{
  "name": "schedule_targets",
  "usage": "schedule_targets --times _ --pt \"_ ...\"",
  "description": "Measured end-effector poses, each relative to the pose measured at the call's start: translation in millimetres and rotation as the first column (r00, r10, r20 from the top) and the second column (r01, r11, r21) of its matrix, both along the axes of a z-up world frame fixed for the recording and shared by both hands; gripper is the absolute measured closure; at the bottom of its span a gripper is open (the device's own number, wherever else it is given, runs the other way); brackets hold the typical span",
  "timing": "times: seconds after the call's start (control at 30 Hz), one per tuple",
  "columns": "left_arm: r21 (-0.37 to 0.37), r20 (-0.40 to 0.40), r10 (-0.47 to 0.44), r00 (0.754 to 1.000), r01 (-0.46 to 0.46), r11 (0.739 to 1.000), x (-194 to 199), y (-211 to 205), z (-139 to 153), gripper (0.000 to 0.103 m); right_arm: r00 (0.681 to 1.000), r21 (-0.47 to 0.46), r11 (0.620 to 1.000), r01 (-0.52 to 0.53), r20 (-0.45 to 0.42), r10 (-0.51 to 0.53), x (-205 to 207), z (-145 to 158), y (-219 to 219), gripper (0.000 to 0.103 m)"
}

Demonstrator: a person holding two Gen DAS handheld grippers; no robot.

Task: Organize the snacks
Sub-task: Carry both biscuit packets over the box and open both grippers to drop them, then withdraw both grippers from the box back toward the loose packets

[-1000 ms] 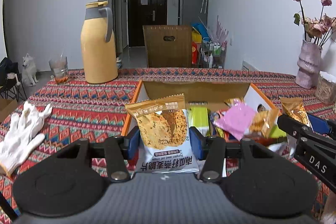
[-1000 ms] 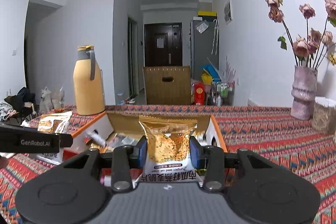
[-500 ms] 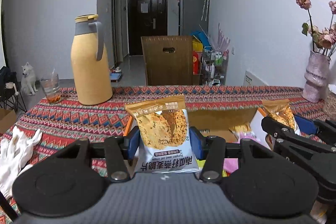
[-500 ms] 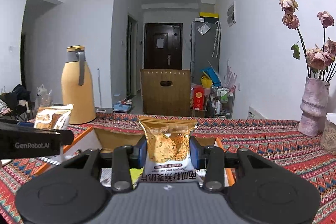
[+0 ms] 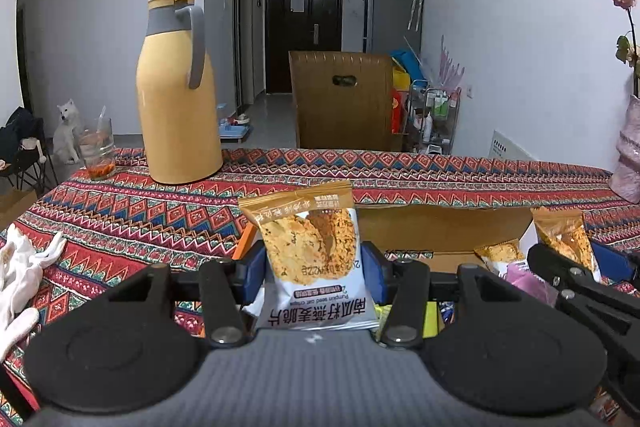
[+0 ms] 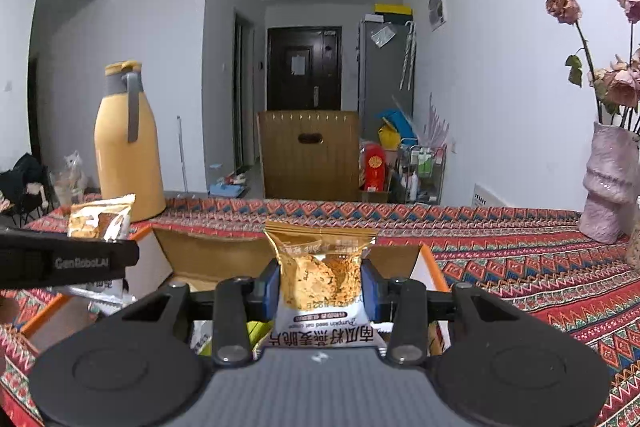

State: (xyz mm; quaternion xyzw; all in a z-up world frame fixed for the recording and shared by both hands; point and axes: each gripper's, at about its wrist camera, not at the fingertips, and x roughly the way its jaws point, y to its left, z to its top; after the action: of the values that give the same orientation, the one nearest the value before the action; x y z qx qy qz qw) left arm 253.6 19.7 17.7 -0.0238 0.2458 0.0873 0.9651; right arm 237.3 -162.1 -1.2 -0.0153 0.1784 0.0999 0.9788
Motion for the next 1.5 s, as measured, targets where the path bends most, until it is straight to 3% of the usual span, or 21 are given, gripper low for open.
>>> schedule_targets --times 0.1,0.17,0.2,0.27,0.33,0.43,0.67,1.13,1.5 --pt "0.002 0.001 -0.007 1.0 0.007 1.0 -1.2 -0.7 -2.5 0.051 1.0 -0.007 1.0 -0.013 -0.011 0.013 -2.9 -3.3 2.9 0.063" --pt "0.001 0.002 -0.008 1.0 0.008 1.0 -3.0 -0.9 -3.5 0.047 1.0 -0.014 1.0 -0.006 -0.013 0.006 -4.4 -4.3 2.7 0.06" --pt "-0.002 0.005 -0.012 1.0 0.012 1.0 -3.9 -0.5 -2.9 0.039 1.0 -0.017 1.0 -0.001 -0.013 0.001 -5.3 -4.3 1.8 0.056" --pt "-0.006 0.024 -0.006 1.0 0.006 1.0 -7.2 -0.1 -1.4 0.019 1.0 -0.019 1.0 0.003 -0.017 -0.004 -6.7 -4.0 -0.7 0.04" --pt "-0.003 0.047 0.018 0.999 -0.018 1.0 -10.5 0.5 0.5 0.002 1.0 -0.013 1.0 0.018 -0.01 -0.018 -9.8 -3.4 -3.2 0.011" --pt "-0.013 0.065 0.036 0.997 -0.035 0.999 -14.2 3.3 3.0 0.0 0.999 0.008 0.999 0.049 0.001 -0.049 -11.7 -1.7 -8.0 0.0" --pt "-0.029 0.052 0.053 0.997 -0.051 0.998 -13.2 5.3 2.5 0.0 0.995 0.059 0.994 0.091 -0.034 -0.089 -9.2 -3.5 -18.1 0.0" --pt "-0.028 0.056 0.07 0.996 -0.068 0.997 -19.6 -0.3 12.0 0.0 0.993 0.074 0.99 0.119 -0.002 -0.119 -20.0 13.7 -25.4 0.0" --pt "-0.003 0.044 0.041 0.998 -0.041 0.999 -53.7 -2.7 28.7 0.0 0.992 0.048 0.991 0.129 -0.007 -0.128 -49.6 31.9 -28.4 0.0"
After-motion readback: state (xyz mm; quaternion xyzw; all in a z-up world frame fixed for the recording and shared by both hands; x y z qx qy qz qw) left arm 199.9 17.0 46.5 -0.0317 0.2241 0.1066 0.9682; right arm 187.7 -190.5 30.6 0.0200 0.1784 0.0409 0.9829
